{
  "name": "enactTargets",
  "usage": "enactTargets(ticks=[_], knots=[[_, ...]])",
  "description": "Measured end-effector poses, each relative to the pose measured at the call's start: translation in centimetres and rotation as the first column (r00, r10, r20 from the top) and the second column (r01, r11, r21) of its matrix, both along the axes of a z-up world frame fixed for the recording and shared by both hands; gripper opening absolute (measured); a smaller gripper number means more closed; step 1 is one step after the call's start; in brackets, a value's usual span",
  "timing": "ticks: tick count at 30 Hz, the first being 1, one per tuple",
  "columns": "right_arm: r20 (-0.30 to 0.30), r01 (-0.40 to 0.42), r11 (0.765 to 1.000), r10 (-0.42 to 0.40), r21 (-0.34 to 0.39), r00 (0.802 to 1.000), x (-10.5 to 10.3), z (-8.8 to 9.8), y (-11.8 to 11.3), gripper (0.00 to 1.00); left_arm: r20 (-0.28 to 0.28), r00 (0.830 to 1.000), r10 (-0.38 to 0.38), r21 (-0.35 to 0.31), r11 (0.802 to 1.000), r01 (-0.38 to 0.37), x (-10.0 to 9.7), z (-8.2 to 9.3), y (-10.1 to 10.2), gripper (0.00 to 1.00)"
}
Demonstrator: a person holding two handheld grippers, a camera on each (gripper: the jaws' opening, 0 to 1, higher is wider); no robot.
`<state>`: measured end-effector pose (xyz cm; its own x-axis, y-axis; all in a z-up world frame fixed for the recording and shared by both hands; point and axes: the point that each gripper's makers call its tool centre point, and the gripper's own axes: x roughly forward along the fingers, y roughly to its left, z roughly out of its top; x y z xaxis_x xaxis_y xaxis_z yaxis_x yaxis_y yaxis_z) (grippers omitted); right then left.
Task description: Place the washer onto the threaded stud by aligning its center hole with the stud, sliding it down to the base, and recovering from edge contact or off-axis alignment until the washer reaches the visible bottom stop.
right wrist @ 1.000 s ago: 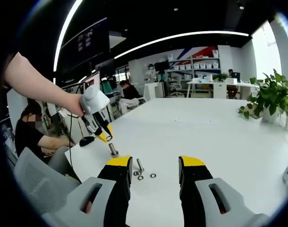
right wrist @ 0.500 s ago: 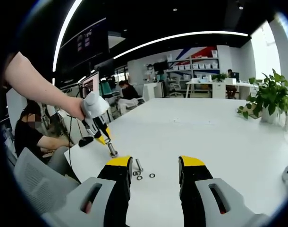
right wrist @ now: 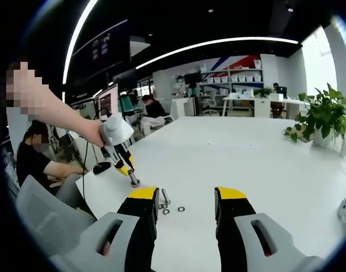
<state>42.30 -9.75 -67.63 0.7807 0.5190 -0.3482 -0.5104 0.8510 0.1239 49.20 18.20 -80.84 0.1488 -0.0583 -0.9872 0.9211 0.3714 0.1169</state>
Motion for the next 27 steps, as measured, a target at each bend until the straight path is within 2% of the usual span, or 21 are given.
enactTargets(ticks=[12, 14, 27], knots=[[-0.001, 0.003, 1.000, -0.003, -0.012, 1.000, 0.0, -0.1, -0.1, 0.42, -0.040, 0.999, -0.002, -0.009, 1.000, 0.002, -0.6, -2.4, -0.5, 0.18], [-0.002, 0.000, 1.000, 0.000, -0.015, 1.000, 0.0, -0.2, -0.1, 0.42, -0.044, 0.999, -0.009, -0.013, 1.000, 0.008, -1.1, -2.2, -0.9, 0.19], [-0.010, -0.008, 1.000, 0.008, -0.023, 1.000, -0.1, -0.5, 0.1, 0.42, -0.077, 0.997, -0.025, -0.024, 0.999, 0.023, -2.1, -4.0, -1.7, 0.19]])
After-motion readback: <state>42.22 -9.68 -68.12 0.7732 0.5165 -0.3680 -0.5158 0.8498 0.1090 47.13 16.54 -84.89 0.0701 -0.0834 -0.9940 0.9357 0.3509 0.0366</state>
